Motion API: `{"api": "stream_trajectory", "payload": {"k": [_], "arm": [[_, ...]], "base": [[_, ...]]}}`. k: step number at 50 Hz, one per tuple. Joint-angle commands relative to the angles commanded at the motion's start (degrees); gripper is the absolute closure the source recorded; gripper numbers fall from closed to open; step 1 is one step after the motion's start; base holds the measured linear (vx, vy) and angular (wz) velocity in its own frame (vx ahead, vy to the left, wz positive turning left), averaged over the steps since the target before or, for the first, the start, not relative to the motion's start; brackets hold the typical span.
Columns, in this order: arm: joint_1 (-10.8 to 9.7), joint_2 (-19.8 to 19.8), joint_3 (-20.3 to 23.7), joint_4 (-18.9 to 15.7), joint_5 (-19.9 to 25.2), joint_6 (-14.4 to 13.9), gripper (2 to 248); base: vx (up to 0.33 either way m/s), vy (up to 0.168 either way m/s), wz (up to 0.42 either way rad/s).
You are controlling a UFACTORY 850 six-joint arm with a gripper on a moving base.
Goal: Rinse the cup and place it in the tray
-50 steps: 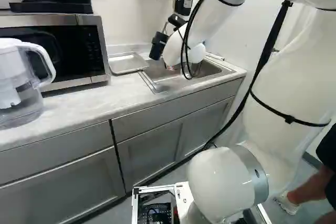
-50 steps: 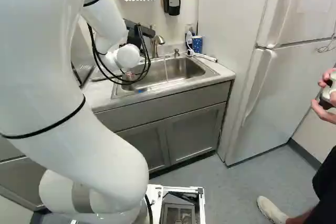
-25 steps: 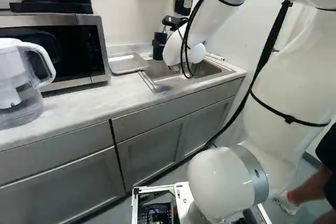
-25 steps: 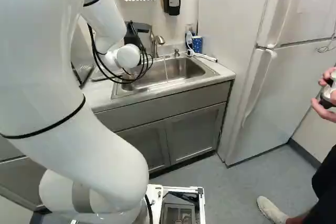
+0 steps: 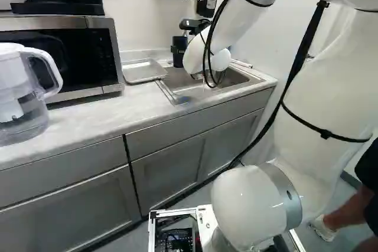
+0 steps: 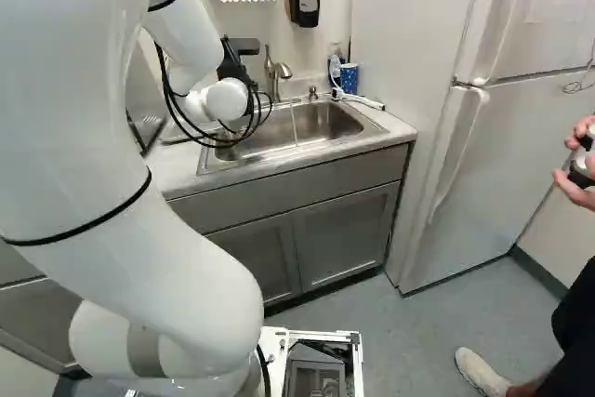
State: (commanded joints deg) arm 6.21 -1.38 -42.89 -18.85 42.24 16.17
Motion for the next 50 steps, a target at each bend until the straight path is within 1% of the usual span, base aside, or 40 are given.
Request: {"api": "stream_trajectory", "payload": {"k": [31,50], "arm": [[4.8,-3.7,-3.9,0.0,0.0,0.0,126],[7.9,-5.6,-5.7,0.0,1.4,0.0,126]], "base": [[0.000,0.000,0.000],[0.000,0.000,0.000]]}}
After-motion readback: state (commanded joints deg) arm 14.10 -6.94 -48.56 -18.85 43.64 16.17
